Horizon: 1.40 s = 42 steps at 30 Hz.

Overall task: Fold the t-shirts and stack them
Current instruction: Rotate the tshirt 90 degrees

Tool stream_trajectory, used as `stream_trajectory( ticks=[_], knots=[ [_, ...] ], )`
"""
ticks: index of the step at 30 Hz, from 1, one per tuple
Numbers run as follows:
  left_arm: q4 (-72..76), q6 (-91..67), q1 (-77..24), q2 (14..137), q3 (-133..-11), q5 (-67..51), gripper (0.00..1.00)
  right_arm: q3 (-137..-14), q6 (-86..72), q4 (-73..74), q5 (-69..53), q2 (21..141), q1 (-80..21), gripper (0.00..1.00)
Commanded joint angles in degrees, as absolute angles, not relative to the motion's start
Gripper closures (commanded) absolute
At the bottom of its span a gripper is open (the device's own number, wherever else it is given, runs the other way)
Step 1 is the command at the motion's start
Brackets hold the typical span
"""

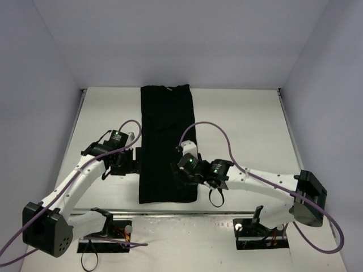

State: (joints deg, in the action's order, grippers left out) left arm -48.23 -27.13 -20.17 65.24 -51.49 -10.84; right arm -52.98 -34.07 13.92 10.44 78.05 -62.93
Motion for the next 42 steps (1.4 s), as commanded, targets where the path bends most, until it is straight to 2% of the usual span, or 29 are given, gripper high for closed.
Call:
stream_trajectory(
  ticks=[1, 10, 14, 17, 21, 24, 30, 34, 40, 42],
  knots=[
    [-44.62, -29.73, -21.47, 67.15, -51.9, -13.61, 0.3, -53.42, -33.49, 16.96, 15.26, 78.63, -56.84, 0.3],
    [-36.06, -29.71, -22.35, 78.75, -52.14, -10.07, 0.31, -53.12, -32.36, 15.25, 18.92, 89.0, -50.7, 0.32],
    [-33.58, -28.7, -22.41, 86.5, -54.69, -7.76, 0.35, -51.83, -30.37, 11.61, 17.03, 92.1, -46.52, 0.33],
    [-33.4, -27.6, -22.41, 93.49, -58.51, -6.86, 0.42, -52.47, -28.14, 10.64, 17.31, 94.65, -44.92, 0.33],
    [-33.2, -26.52, -22.26, 99.54, -62.83, -4.72, 0.57, -54.69, -25.92, 9.99, 17.14, 98.62, -42.68, 0.33],
    [-33.39, -25.63, -21.69, 104.52, -66.49, -3.65, 0.63, -56.27, -23.85, 9.38, 17.05, 100.94, -40.09, 0.33],
    [-33.42, -23.78, -20.62, 111.16, -76.43, -2.25, 0.63, -62.02, -17.68, 8.68, 17.05, 105.81, -34.34, 0.33],
    [-34.51, -22.17, -20.39, 110.79, -81.66, -2.3, 0.63, -67.07, -14.89, 8.92, 15.26, 105.34, -33.49, 0.33],
    [-38.37, -23.96, -20.82, 98.45, -82.54, -6.54, 0.46, -64.56, -18.42, 11.06, 11.62, 94.58, -33.49, 0.33],
    [-38.34, -26.74, -22.88, 91.37, -78.82, -8.75, 0.46, -61.23, -20.88, 11.25, 8.98, 90.82, -33.57, 0.34]
  ],
)
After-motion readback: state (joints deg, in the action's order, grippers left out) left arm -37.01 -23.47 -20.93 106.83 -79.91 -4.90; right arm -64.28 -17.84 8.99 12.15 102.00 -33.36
